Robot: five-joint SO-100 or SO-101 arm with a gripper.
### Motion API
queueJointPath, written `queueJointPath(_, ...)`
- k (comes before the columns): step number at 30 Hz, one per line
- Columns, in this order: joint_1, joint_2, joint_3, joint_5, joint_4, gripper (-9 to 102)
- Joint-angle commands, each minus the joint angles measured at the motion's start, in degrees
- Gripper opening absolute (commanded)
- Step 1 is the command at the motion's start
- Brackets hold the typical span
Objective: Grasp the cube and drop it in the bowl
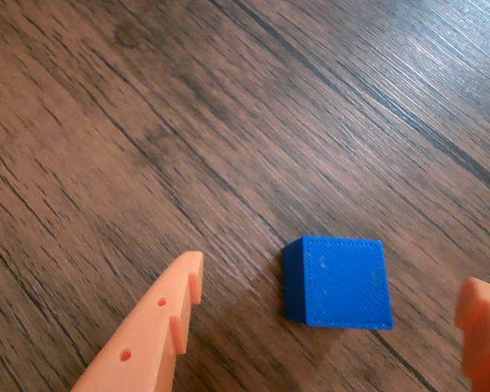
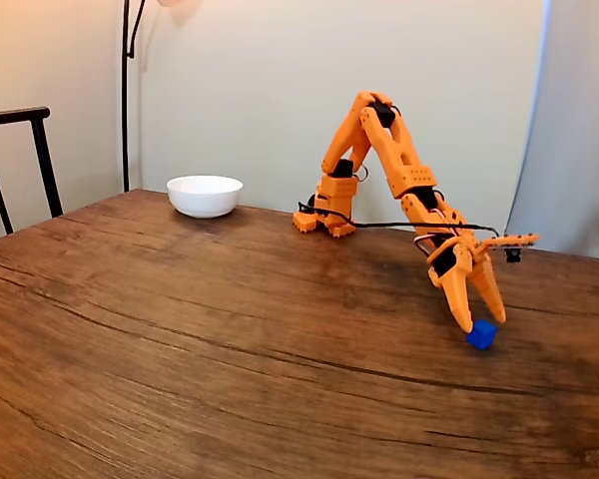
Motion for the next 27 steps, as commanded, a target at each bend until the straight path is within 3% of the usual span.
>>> queueJointPath(1, 0.1, 0.1, -3.0, -0.4, -1.1, 44)
queueJointPath(18, 0.5, -4.9, -4.1, -5.1, -1.1, 42)
queueJointPath(27, 1.7, -4.9, -4.1, -5.1, -1.1, 26)
